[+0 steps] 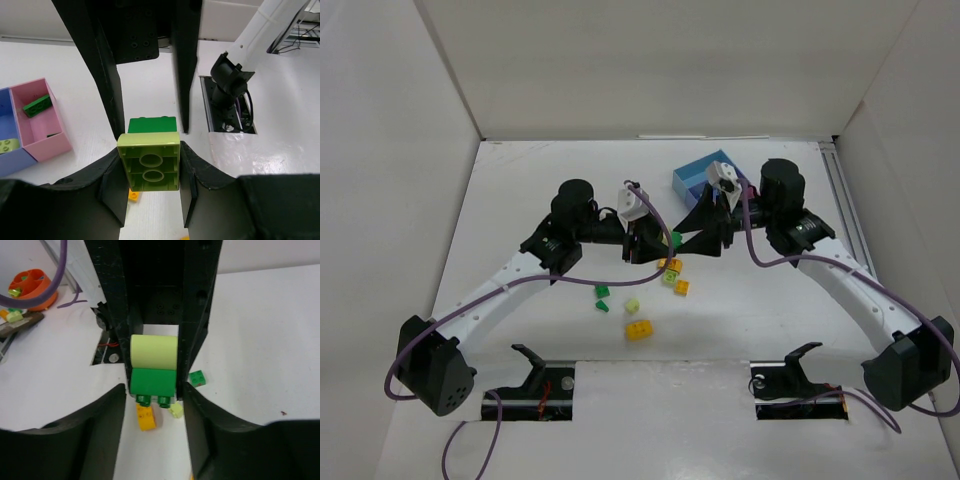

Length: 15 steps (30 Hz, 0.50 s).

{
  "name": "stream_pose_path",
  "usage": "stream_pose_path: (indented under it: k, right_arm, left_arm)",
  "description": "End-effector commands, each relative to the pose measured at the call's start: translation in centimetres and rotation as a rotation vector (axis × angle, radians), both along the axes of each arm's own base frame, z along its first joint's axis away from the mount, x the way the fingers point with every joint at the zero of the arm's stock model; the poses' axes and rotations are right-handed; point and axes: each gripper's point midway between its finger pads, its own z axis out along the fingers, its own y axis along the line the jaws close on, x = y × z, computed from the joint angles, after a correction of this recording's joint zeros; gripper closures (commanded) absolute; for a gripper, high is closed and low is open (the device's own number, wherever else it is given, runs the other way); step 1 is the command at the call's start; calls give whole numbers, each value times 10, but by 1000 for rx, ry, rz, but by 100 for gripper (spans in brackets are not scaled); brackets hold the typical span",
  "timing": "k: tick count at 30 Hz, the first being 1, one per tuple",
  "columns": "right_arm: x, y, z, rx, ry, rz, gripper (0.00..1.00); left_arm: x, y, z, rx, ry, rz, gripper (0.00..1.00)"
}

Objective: Sort the legos into containers by color

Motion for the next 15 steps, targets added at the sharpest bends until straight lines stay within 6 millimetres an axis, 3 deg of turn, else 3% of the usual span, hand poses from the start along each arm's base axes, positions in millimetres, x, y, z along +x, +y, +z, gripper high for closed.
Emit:
stream_pose_path:
  k: [1,8,9,11,12,13,15]
  right_arm:
    - [-9,5,23,39,-85,39,50]
    - [-9,7,22,38,-86,36,76]
    - [-9,7,22,38,-86,36,84]
    - [-9,7,22,38,-86,36,88]
    - [-9,7,22,38,-86,36,96]
    - [-9,7,22,38,-86,36,98]
    - [-9,7,22,38,-86,36,100]
  left_arm:
    - [1,-4,21,-54,-68,-8,100]
    - [2,-4,21,-53,-50,2,100]
    - [4,-4,21,-53,-50,13,99]
    - [4,-4,23,-58,-49,13,99]
    - [2,-3,26,-64,-56,13,98]
    - [3,-3,27,-69,-63,13,90]
    - [2,-3,25,-70,-55,14,84]
